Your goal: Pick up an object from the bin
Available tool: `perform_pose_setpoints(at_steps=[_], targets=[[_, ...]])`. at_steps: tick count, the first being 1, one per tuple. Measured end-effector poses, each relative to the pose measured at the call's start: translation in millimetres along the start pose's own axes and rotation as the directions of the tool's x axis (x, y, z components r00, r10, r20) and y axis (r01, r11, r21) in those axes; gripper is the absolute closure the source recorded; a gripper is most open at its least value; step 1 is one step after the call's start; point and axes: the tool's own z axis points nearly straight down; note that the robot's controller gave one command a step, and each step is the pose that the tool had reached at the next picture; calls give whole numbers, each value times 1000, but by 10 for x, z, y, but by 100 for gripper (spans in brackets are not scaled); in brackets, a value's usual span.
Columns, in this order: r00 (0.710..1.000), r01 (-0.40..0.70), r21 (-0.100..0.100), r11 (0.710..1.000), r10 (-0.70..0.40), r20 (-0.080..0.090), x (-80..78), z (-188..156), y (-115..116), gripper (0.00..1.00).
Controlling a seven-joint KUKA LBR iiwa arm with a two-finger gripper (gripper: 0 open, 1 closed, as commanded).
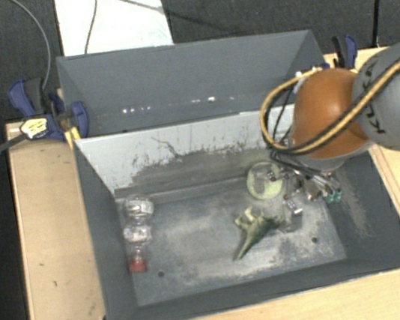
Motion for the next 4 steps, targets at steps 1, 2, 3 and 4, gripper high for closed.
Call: perform_pose_setpoints(at_steps=[1, 2, 3, 4], targets=[[1000, 23, -1, 1000, -23, -2, 217, 221, 153, 100], [1000, 24, 0, 1000, -24, -2, 217, 221, 153, 100], [999, 43, 0, 999, -43, 0, 214, 221, 138, 100], [998, 66, -3, 998, -66, -8, 239, -235, 140, 100]])
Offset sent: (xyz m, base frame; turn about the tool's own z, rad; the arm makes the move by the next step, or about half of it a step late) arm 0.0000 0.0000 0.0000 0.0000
